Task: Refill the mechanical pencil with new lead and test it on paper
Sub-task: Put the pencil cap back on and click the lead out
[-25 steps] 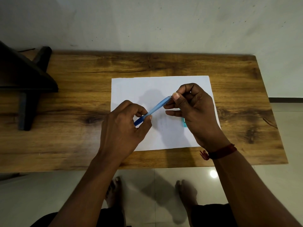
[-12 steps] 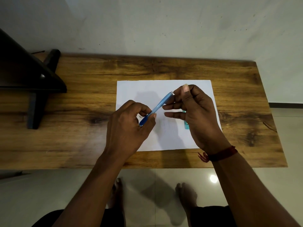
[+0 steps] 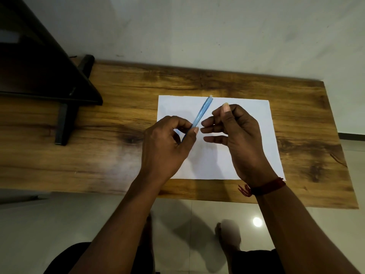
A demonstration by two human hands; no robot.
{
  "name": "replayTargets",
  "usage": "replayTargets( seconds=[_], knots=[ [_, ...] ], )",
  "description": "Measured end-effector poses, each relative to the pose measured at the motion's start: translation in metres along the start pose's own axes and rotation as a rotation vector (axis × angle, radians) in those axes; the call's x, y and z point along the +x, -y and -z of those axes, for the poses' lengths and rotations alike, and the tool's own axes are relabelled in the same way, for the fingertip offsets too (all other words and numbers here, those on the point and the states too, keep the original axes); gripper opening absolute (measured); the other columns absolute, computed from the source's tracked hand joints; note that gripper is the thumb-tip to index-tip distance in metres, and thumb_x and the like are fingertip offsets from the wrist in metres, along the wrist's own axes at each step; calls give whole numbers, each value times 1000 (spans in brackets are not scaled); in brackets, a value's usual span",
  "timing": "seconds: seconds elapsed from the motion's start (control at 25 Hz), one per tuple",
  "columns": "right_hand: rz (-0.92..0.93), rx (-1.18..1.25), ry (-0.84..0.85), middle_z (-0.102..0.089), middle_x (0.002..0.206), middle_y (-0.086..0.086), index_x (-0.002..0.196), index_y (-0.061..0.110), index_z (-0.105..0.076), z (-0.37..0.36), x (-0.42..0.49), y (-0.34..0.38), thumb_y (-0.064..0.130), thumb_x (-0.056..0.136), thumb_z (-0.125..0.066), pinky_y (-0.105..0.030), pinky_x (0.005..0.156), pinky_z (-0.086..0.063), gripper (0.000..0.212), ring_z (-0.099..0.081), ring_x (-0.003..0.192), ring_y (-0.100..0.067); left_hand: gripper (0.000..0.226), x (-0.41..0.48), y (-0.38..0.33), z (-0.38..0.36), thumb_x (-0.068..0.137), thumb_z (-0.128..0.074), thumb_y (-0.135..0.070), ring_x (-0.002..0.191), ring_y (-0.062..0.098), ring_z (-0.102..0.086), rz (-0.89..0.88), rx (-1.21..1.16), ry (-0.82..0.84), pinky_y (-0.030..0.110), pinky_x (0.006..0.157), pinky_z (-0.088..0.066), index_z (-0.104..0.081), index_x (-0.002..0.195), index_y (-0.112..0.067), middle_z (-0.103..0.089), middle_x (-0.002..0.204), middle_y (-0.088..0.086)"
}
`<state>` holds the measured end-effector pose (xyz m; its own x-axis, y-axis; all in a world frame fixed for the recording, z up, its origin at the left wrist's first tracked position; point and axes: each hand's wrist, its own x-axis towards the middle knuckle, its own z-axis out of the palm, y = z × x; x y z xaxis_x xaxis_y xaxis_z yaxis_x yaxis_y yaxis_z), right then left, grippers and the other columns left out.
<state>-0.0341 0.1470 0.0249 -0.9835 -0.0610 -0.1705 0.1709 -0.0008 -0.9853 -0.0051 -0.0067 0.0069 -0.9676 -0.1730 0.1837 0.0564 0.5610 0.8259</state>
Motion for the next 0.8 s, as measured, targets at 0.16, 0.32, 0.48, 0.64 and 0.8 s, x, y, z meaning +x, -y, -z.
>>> replayTargets(
  seconds=[0.16, 0.32, 0.48, 0.64, 0.8],
  knots=[
    [-13, -248, -108, -73, 82, 4, 102, 20, -65, -14, 6, -10, 31, 95, -55, -15, 54, -51, 17, -71, 71, -11, 15, 6, 9, 13, 84, -68, -37, 72, 1, -63, 100, -104, -109, 10, 57, -49, -66, 91, -24, -64, 81, -18],
    [80, -653, -99, -73, 86, 8, 103, 24, -70, -23, 7, -25, 30, 89, -65, -5, 65, -46, 15, -64, 64, -1, 13, 11, 20, 28, 83, -69, -32, 70, 7, -68, 168, -139, -208, 21, 61, -57, -65, 90, -22, -69, 82, -11],
    [203, -947, -32, -73, 93, 2, 100, 20, -74, -32, 3, -34, 28, 86, -69, -4, 67, -34, 17, -52, 64, -1, 10, 14, 26, 38, 81, -70, -24, 63, 11, -70, 207, -218, -269, 33, 58, -60, -62, 86, -20, -70, 81, -8],
    [213, -1023, -40, -72, 91, -2, 100, 19, -74, -38, 1, -38, 32, 86, -68, -20, 74, -43, 20, -59, 76, -10, 13, 14, 27, 41, 79, -69, -23, 65, 11, -70, 201, -216, -262, 40, 58, -60, -61, 88, -18, -69, 81, -6],
    [218, -1082, -50, -71, 91, -4, 99, 17, -74, -41, 0, -40, 32, 88, -65, -22, 75, -43, 21, -62, 80, -16, 17, 15, 26, 38, 78, -70, -22, 68, 10, -68, 164, -173, -229, 36, 59, -59, -61, 91, -16, -68, 83, -7]
  ],
)
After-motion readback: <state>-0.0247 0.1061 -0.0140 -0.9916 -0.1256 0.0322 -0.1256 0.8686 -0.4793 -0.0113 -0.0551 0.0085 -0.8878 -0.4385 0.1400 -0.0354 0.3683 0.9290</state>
